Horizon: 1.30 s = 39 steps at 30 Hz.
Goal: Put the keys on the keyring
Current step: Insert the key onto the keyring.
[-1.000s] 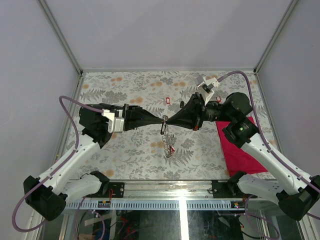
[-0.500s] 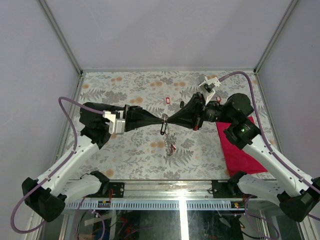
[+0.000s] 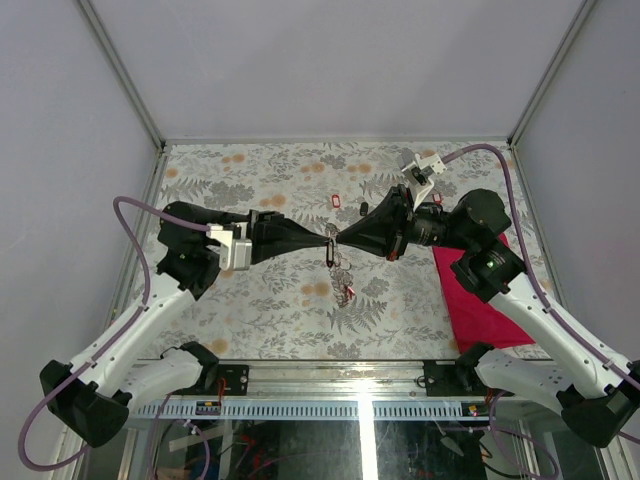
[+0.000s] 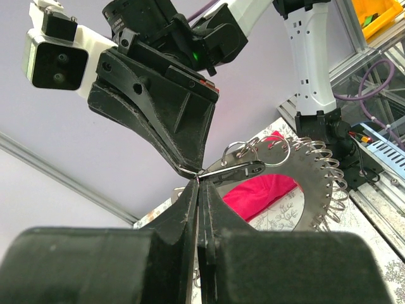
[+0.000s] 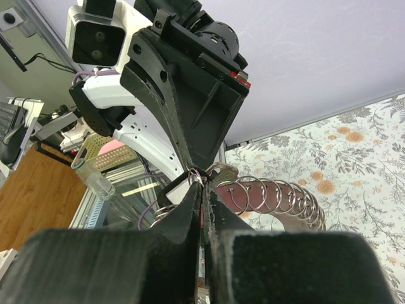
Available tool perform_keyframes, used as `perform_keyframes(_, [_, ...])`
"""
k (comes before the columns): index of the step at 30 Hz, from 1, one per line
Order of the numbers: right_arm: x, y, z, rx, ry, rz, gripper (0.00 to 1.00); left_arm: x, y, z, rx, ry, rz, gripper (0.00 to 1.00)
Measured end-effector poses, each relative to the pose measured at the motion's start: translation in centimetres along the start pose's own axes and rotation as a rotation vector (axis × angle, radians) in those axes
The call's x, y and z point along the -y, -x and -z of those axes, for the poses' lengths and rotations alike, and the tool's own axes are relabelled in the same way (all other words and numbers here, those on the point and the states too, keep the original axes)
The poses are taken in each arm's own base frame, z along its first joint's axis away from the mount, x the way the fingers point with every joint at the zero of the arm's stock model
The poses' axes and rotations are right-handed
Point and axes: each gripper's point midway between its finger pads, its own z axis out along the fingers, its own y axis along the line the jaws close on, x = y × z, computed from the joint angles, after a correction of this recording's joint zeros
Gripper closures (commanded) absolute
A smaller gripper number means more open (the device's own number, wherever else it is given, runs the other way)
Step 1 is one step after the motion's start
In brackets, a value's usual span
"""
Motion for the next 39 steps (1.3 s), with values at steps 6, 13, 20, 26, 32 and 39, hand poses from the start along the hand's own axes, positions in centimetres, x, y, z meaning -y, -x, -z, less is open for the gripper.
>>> perform_keyframes(6, [0.3, 0.1, 0.0, 0.008, -0.027, -0.01, 1.0, -0.1, -0.2, 0.0, -0.018, 0.005, -0.001, 1.0])
perform_keyframes(13, [0.6, 0.1, 0.1, 0.013, -0.048, -0.018, 1.0, -0.4, -0.5, 0.1, -0.045, 0.0, -0.01, 1.0])
perform_keyframes(20, [0.7, 0.1, 0.1, 0.013, -0.05, -0.021, 1.0, -0.4, -0.6, 0.1, -0.057, -0.009, -0.013, 1.0])
perform_keyframes(26, [0.6, 0.1, 0.1, 0.013, -0.051, -0.03, 1.0, -0.2, -0.7, -0.1, -0.055, -0.016, -0.017, 1.0])
perform_keyframes(32, [0.7, 0.3, 0.0, 0.023, -0.06, -0.049, 1.0, -0.4, -0.7, -0.1, -0.058, -0.011, -0.028, 1.0])
perform_keyframes(39, [1.6, 0.6, 0.0, 0.047, -0.11, -0.06, 1.0, -1.0, -1.1, -0.1, -0.075, 0.026, -0.042, 1.0])
